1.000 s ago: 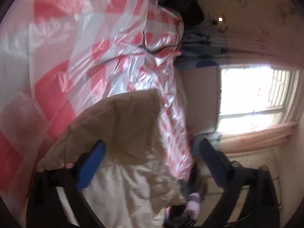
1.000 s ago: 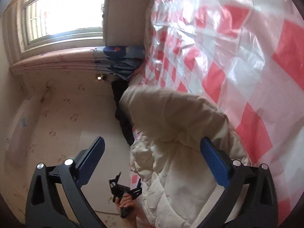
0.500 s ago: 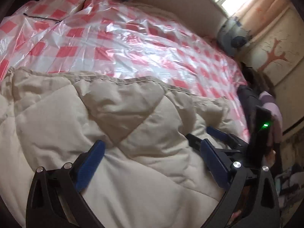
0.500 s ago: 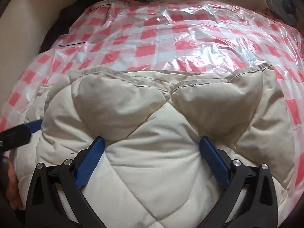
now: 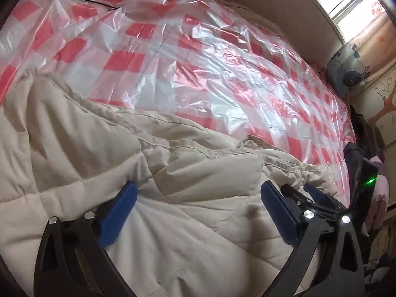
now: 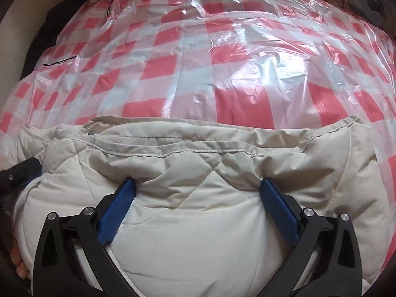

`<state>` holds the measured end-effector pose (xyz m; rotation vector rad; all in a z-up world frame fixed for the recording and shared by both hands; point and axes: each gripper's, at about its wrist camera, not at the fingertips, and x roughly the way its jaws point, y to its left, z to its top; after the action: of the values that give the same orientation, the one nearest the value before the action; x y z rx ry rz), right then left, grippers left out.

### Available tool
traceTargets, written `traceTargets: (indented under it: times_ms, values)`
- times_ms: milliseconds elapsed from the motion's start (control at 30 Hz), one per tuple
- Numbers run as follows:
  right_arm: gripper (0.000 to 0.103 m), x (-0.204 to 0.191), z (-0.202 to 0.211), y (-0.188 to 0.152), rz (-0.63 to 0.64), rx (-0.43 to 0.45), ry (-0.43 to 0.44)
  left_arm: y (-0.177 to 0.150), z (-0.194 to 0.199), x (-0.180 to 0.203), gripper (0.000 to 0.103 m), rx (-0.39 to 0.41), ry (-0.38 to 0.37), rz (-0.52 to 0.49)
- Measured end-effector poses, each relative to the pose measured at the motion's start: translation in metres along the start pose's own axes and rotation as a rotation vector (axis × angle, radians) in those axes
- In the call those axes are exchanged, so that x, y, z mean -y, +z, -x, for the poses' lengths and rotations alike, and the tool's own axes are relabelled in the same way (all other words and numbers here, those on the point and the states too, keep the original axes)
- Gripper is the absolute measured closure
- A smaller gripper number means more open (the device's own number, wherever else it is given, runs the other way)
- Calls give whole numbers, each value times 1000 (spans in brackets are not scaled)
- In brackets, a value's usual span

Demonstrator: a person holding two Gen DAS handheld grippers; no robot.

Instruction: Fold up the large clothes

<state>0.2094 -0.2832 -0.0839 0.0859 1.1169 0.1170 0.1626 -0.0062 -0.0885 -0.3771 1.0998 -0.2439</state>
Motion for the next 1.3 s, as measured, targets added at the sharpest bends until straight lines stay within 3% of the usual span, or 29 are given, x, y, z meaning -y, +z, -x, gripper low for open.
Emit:
traceTargets:
  times_ms: [100,167,233,333,400,500,567,633,667,767,833,867,933,1033,1100,1167,1300]
  values:
    - [6,3,-10,12,-1,-64,-4,3,-8,15,7,-10,74,-56]
    - [6,7,6,14,-20,-74,11,3,17,12,7,10,13,-23]
    - [6,17,45,5,-51,28,56,-4,56,4,7,75,-28,0]
    - [6,30,77,-17,-28,149,15,-15,100,-18,7,181,7,-14]
    - [6,51,52,-27,-57,112,-34,-16,97,-43,7,192,55,21]
    - [6,70,28,-34,-124,116,29,-21,62,-84,7,137,-41,117]
    - [6,62,24,-31,-84,90,-16,-24,53,-68,7,142,50,41]
    - [6,64,32,-30,-77,58,2,-23,52,-54,7,94,126,-10]
    - [6,63,43,-32,-81,62,9,-22,61,-54,7,98,99,-2]
    - [6,54,113,-61,-57,202,108,-31,119,-64,7,180,-13,64]
    - [6,43,145,-91,8,278,91,-49,160,-71,7,221,-48,65]
    - [6,40,148,-105,40,268,71,-57,175,-74,7,227,-62,68]
    - [6,45,137,-130,52,163,50,-82,207,-86,7,220,-126,113]
    - [6,49,163,-171,-34,199,193,-125,240,-110,7,199,-254,241]
    - [6,40,190,-199,-32,227,301,-154,253,-125,7,186,-290,322]
    - [6,40,205,-225,-112,206,469,-178,251,-133,7,150,-316,384]
    - [6,78,209,-264,-379,144,677,-208,224,-133,7,66,-393,462]
